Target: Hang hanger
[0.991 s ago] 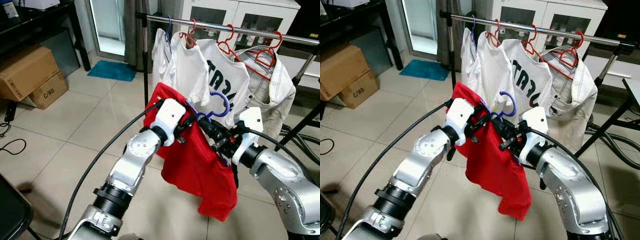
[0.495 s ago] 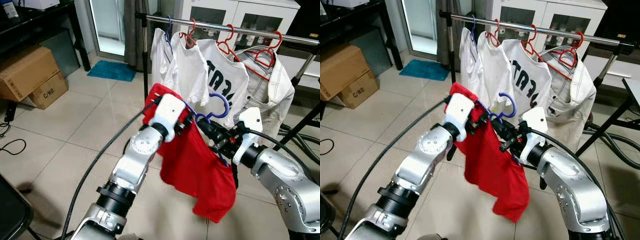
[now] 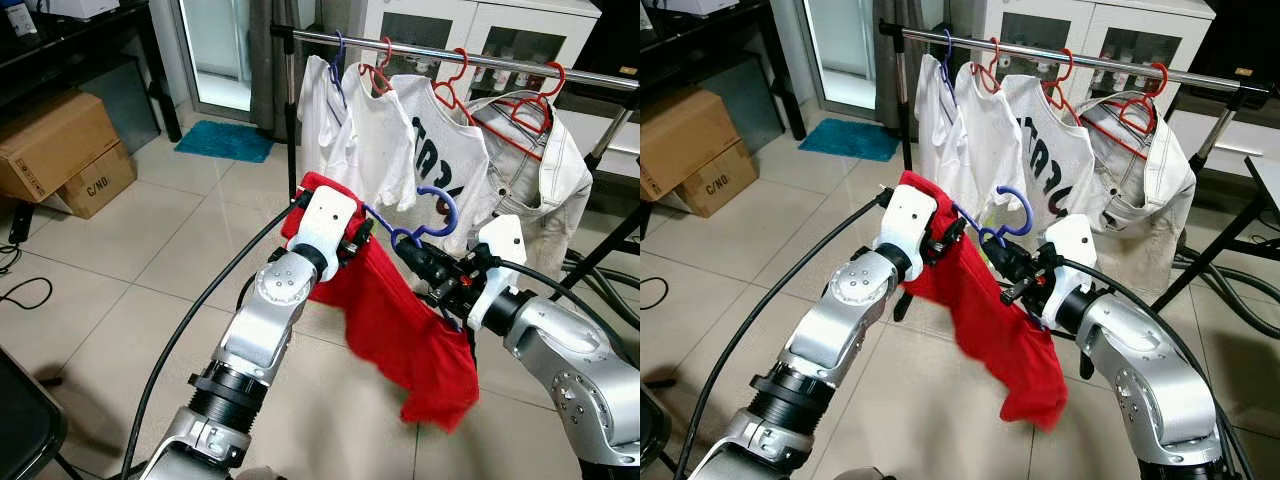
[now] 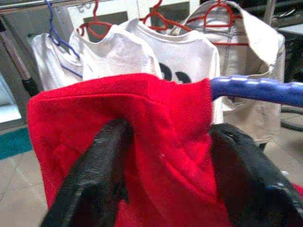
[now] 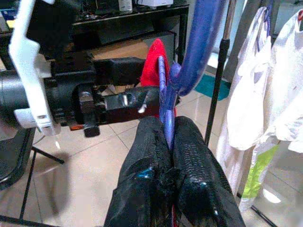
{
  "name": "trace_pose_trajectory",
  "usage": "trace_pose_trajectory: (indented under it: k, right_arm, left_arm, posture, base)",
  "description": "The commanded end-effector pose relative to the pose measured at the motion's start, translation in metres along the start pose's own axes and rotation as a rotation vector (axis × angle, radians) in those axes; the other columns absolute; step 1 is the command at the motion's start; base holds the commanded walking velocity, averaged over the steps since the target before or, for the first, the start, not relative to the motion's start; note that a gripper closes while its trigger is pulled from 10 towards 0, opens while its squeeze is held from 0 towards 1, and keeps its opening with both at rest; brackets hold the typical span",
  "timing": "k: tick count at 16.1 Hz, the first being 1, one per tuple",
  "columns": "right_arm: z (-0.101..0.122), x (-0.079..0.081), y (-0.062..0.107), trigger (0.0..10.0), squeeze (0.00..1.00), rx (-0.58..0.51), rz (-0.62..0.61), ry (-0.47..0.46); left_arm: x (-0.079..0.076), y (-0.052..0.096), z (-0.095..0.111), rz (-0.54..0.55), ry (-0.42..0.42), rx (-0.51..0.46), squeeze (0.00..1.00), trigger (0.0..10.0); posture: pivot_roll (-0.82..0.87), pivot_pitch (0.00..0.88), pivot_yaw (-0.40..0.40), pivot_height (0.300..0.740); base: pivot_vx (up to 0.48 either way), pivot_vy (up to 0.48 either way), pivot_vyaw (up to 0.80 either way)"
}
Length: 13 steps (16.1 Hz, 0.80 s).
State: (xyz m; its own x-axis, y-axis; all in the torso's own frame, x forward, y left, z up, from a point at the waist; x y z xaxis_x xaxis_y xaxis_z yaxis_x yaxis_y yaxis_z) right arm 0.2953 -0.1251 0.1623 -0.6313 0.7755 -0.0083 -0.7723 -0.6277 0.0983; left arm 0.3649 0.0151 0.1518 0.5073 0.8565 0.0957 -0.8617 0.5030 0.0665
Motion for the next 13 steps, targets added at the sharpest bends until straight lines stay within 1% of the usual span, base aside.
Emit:
trace_pose_trajectory:
  k: [1, 4, 6, 13]
  right_arm:
    - [0.006, -0.008, 0.001, 10.0, 0.0, -0.022, -0.022, 0.012]
    - [0.007, -0.01, 0.002, 10.0, 0.0, -0.027, -0.028, 0.006]
    - [0.007, -0.01, 0.002, 10.0, 0.0, -0.027, -0.021, 0.001]
    - [0.006, -0.007, 0.002, 10.0, 0.0, -0.027, 0.002, -0.002]
  left_arm:
    - [-0.006, 0.002, 0.009, -0.032, 0.009, -0.041, 0.0, 0.0]
    - [-0.013, 0.005, 0.005, -0.06, 0.013, -0.029, 0.0, 0.0]
    - [-0.01, 0.006, 0.002, -0.043, 0.013, -0.011, 0.0, 0.0]
    - [-0.004, 0.006, -0.002, -0.016, 0.015, 0.005, 0.0, 0.0]
  posture:
    - [0.04, 0.008, -0.002, 0.74]
    - [0.04, 0.005, 0.0, 0.74]
    - [0.04, 0.002, 0.001, 0.74]
    - [0.04, 0.003, 0.001, 0.74]
  base:
    - [0.0, 0.0, 0.0]
    - [0.0, 0.0, 0.0]
    - [0.0, 0.0, 0.0]
    - [0.0, 0.0, 0.0]
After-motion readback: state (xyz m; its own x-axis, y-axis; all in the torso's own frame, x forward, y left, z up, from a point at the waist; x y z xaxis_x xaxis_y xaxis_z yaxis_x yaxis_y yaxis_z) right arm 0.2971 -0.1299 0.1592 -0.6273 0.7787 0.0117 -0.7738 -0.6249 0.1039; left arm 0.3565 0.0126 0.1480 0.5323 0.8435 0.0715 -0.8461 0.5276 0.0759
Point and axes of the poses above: a point about 5 cm out from each wrist's last joint towards the gripper, its own y axis pointing back from the gripper into the wrist, its own z axis along the axis of the wrist's last joint, x = y × z, the point moved 5 cm from there along -y, pointing out of the wrist towards the gripper, and after that the axes turned 4 degrees about y, right-handed, at the moved point
